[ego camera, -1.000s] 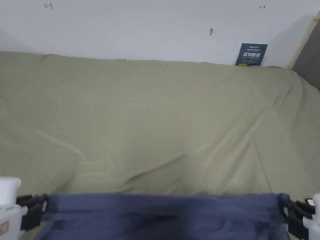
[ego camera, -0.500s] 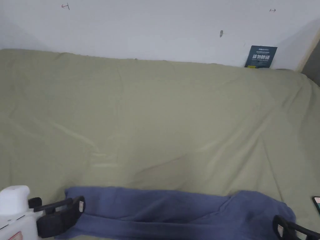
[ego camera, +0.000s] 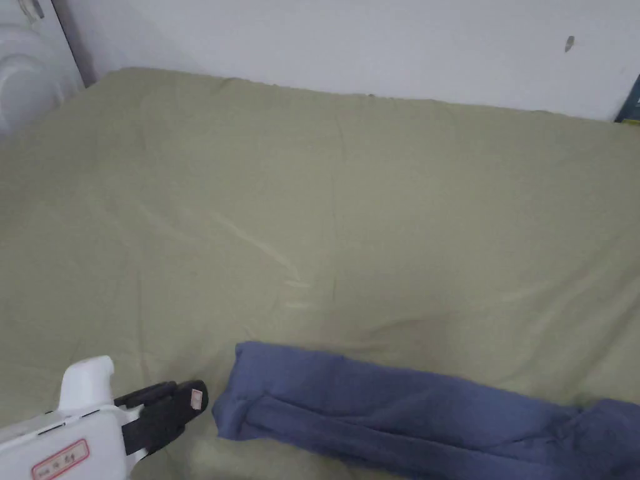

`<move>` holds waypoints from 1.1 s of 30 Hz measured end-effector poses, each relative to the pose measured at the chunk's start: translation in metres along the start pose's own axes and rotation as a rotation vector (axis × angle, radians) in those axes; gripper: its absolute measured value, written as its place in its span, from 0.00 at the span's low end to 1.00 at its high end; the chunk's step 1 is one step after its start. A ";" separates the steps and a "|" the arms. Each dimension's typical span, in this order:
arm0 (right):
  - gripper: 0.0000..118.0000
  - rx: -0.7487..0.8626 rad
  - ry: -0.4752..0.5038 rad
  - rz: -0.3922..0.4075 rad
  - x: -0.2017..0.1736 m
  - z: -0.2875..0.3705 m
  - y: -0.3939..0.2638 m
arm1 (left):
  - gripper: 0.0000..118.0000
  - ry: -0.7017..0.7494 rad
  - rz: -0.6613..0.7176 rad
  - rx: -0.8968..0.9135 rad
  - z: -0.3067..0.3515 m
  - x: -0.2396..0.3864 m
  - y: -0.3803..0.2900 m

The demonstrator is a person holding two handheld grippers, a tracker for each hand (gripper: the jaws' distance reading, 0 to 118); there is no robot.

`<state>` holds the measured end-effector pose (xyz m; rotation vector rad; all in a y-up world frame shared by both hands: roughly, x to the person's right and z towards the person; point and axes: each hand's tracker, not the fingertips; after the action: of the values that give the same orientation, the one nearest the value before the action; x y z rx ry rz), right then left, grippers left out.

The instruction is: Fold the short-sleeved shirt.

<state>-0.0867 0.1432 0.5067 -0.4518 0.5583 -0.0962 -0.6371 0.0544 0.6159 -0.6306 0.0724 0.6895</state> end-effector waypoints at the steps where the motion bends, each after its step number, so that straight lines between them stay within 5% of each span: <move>1: 0.00 -0.001 -0.001 0.003 -0.001 0.000 -0.001 | 0.57 -0.032 0.024 -0.039 -0.009 -0.014 0.005; 2: 0.00 -0.009 -0.004 0.007 -0.002 0.000 -0.001 | 0.86 -0.063 0.075 -0.047 -0.018 -0.031 0.009; 3: 0.00 -0.014 -0.007 0.009 -0.003 0.000 -0.001 | 1.00 -0.114 0.142 -0.091 -0.027 -0.045 0.012; 9: 0.00 -0.051 -0.052 0.043 -0.019 -0.003 0.008 | 1.00 -0.400 0.444 -0.316 -0.107 -0.120 0.001; 13: 0.00 -0.056 -0.070 0.053 -0.030 -0.009 0.014 | 1.00 -0.741 0.573 -0.333 -0.159 -0.108 -0.002; 15: 0.00 -0.058 -0.068 0.058 -0.035 -0.013 0.014 | 1.00 -0.675 0.523 -0.434 -0.179 -0.095 -0.007; 16: 0.00 -0.068 -0.058 0.060 -0.038 -0.016 0.014 | 0.97 -0.675 0.520 -0.421 -0.186 -0.089 -0.007; 17: 0.00 -0.076 -0.054 0.059 -0.039 -0.018 0.014 | 0.81 -0.651 0.522 -0.424 -0.187 -0.087 -0.005; 18: 0.00 -0.080 -0.052 0.063 -0.042 -0.020 0.013 | 0.35 -0.562 0.537 -0.437 -0.189 -0.087 -0.006; 19: 0.00 -0.083 -0.044 0.068 -0.044 -0.020 0.013 | 0.00 -0.323 0.479 -0.462 -0.190 -0.087 -0.011; 21: 0.00 -0.084 -0.032 0.075 -0.048 -0.021 0.013 | 0.00 -0.452 0.460 -0.389 -0.185 -0.067 -0.008; 33: 0.00 -0.022 -0.001 0.083 -0.047 -0.001 0.017 | 0.00 0.062 0.216 -0.150 -0.087 -0.068 0.054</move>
<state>-0.1271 0.1681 0.5214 -0.4491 0.5772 -0.0109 -0.7106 -0.0013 0.5351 -0.7960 0.1485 0.8893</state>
